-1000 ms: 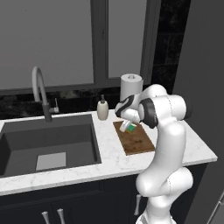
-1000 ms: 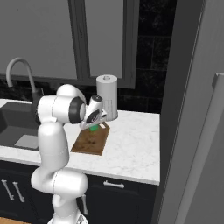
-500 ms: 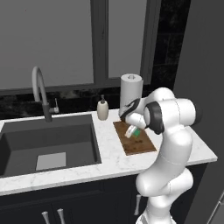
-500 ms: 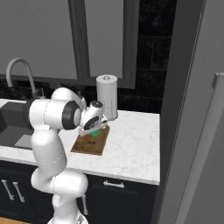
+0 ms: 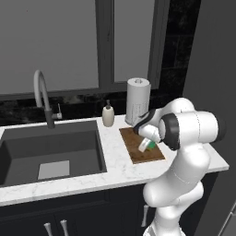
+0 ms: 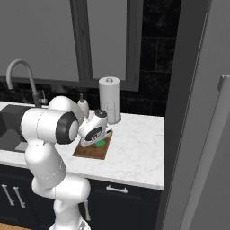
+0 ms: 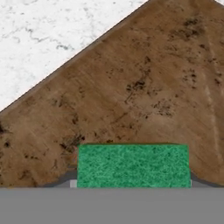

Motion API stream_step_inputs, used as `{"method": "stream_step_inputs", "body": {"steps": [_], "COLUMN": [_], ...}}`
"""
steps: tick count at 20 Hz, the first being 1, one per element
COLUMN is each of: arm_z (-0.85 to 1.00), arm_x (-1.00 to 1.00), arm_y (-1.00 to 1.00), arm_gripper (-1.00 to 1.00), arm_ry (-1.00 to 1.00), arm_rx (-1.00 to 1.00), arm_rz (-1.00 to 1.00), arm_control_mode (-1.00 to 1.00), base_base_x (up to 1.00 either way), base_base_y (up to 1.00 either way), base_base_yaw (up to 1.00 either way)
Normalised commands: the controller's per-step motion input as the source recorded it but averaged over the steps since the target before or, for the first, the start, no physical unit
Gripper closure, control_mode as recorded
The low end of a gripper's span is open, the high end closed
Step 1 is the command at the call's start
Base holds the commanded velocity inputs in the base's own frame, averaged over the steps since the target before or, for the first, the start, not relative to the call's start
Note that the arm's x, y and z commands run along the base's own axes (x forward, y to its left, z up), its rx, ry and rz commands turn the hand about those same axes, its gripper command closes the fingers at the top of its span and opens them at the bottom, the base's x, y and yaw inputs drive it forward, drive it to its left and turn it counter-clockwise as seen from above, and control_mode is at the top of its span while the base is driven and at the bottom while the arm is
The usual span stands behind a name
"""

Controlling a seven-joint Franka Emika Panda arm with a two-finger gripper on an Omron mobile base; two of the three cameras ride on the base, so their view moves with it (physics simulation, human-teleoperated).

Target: Pick up the sponge from the counter and clean the cutting board by briefly scrubbing or pressing down on the cutting board. Once finished, release the sponge.

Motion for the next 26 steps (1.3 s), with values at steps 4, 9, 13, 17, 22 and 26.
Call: {"method": "stream_step_inputs", "body": {"steps": [4,9,13,17,22,26], "arm_z": [-0.20,-0.20,-0.20,-0.16,-0.02,0.00], "arm_x": [-0.37,-0.03,0.00,0.01,0.18,0.46], "arm_y": [0.03,0.34,0.51,0.58,0.40,0.13], "arm_gripper": [1.00,1.00,1.00,1.00,1.00,1.00], "arm_ry": [0.00,0.00,0.00,0.00,0.00,0.00], "arm_rx": [0.00,0.00,0.00,0.00,0.00,0.00], "arm_rz": [0.00,0.00,0.00,0.00,0.00,0.00], "arm_control_mode": [-1.00,-1.00,-1.00,-1.00,-1.00,-1.00], "base_base_x": [0.00,0.00,0.00,0.00,0.00,0.00], "base_base_y": [0.00,0.00,0.00,0.00,0.00,0.00], "base_base_yaw": [0.00,0.00,0.00,0.00,0.00,0.00]}}
